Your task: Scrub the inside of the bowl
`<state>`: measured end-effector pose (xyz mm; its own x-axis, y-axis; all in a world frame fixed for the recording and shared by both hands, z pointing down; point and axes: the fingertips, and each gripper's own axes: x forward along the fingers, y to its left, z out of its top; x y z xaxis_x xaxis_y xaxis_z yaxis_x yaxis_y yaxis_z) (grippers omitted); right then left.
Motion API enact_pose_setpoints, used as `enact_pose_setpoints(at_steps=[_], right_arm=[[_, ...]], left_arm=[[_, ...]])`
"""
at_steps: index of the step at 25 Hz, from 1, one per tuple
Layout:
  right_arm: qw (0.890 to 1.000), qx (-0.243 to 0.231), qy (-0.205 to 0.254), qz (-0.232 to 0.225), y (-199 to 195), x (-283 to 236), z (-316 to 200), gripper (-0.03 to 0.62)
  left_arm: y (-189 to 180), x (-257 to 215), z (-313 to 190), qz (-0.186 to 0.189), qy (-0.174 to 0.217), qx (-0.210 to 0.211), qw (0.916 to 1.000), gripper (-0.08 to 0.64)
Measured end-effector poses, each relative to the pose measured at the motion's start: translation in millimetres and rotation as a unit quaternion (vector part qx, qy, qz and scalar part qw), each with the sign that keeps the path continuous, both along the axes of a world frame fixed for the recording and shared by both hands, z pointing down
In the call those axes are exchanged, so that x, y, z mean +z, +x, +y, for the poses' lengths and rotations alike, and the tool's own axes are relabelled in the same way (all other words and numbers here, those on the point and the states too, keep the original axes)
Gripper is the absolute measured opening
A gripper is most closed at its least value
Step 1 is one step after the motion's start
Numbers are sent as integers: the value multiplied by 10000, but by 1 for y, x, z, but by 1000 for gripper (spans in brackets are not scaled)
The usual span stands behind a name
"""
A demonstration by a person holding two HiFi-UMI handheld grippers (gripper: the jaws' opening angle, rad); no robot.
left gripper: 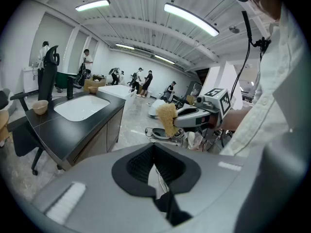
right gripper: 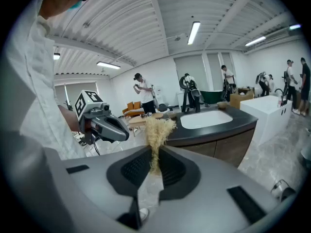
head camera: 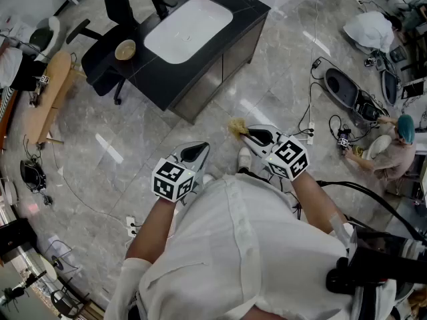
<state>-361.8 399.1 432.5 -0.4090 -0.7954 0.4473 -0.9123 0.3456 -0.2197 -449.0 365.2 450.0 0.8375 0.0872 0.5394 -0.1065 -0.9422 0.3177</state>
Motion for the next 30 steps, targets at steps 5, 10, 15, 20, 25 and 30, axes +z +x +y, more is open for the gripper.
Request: enact_pose_setpoints(at_steps=[5, 10, 15, 20, 25, 30], right_arm=[[9999, -11, -51, 88, 52, 3, 8, 37], [10000, -43, -49, 29, 107, 5, 9, 37], [9996, 133, 19, -230, 162, 11, 12, 38], [9984, 380, 57, -411, 203, 15, 7, 38], [9966, 602, 2, -567, 241, 31, -17, 38], [9957, 831, -104, -402, 293, 33, -65, 38]], left_arm=[[39, 6, -3, -36, -82, -250, 9996, 5], [98, 1, -7, 61, -111, -350, 9993, 5], [151, -6, -17, 131, 69, -614, 9980, 6], [186, -2, -26, -107, 183, -441, 9988, 9], [230, 10, -67, -2, -2, -509, 9987, 26], [288, 26, -143, 260, -421, -710, 9962, 47]])
